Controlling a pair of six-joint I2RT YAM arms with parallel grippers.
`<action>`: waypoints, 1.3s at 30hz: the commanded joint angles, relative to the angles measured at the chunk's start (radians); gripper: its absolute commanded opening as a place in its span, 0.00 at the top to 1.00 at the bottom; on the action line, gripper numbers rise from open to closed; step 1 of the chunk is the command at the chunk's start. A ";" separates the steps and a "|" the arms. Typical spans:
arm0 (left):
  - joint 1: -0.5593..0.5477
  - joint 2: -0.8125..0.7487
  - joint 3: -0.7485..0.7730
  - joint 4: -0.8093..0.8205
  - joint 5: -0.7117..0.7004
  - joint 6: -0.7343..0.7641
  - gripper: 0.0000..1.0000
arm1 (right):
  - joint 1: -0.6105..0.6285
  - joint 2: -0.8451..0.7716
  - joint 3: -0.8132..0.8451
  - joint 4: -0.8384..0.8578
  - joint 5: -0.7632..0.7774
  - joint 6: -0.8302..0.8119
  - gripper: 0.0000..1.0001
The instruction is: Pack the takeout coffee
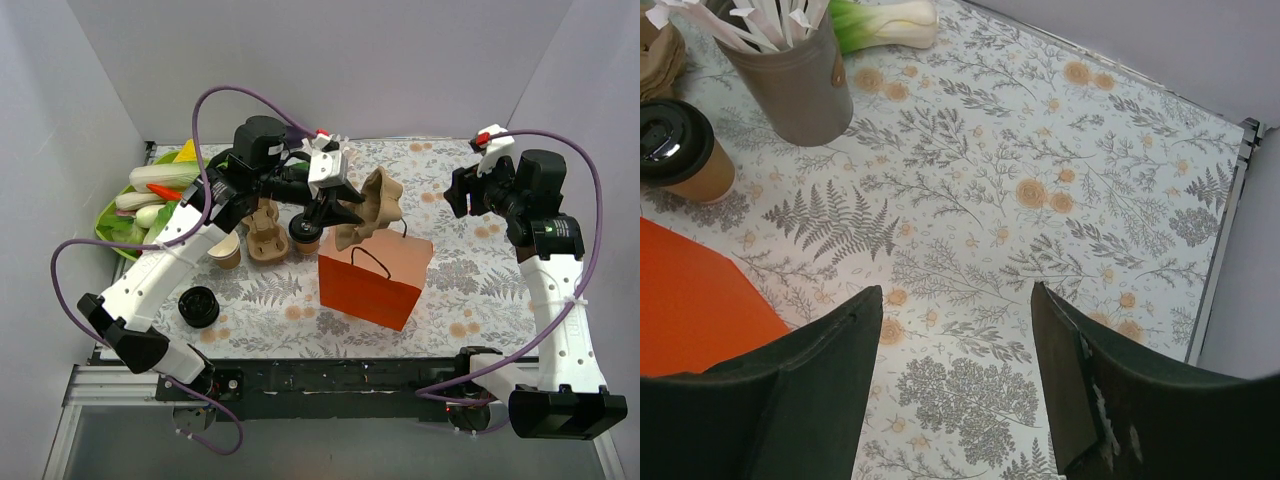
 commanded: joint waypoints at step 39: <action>-0.060 0.207 0.102 -0.422 -0.055 0.545 1.00 | -0.008 -0.084 -0.136 0.147 -0.004 0.039 0.32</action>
